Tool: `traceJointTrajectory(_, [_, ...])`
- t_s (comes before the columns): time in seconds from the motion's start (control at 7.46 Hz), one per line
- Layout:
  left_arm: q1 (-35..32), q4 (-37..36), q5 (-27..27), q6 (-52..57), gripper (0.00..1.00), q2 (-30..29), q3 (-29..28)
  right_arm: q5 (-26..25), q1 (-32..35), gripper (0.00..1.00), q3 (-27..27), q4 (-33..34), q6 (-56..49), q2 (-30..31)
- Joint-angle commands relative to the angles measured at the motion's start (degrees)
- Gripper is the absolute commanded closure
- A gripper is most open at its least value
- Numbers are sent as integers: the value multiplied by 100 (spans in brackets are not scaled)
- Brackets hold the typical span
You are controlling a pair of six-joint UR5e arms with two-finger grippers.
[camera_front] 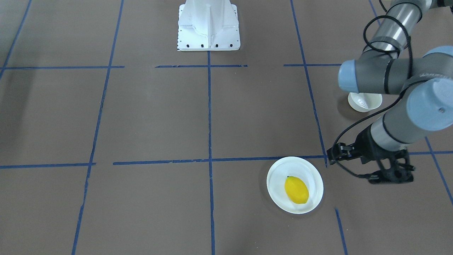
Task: Move lemon from plate to bowl
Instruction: 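Reach the left gripper over the white plate and lower onto the lemon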
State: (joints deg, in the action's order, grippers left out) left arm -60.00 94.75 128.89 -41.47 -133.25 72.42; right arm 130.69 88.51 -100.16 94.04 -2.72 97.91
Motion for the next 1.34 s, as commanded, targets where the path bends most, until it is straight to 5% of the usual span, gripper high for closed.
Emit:
traceJointTrajectory(0.0, [304, 1040, -13, -746, 0, -611, -1189, 0, 0, 0, 5, 0, 0, 0])
traceJointTrajectory(1.21, [735, 1764, -311, -1205, 0, -851, -2222, 0, 0, 0, -4, 0, 0, 0])
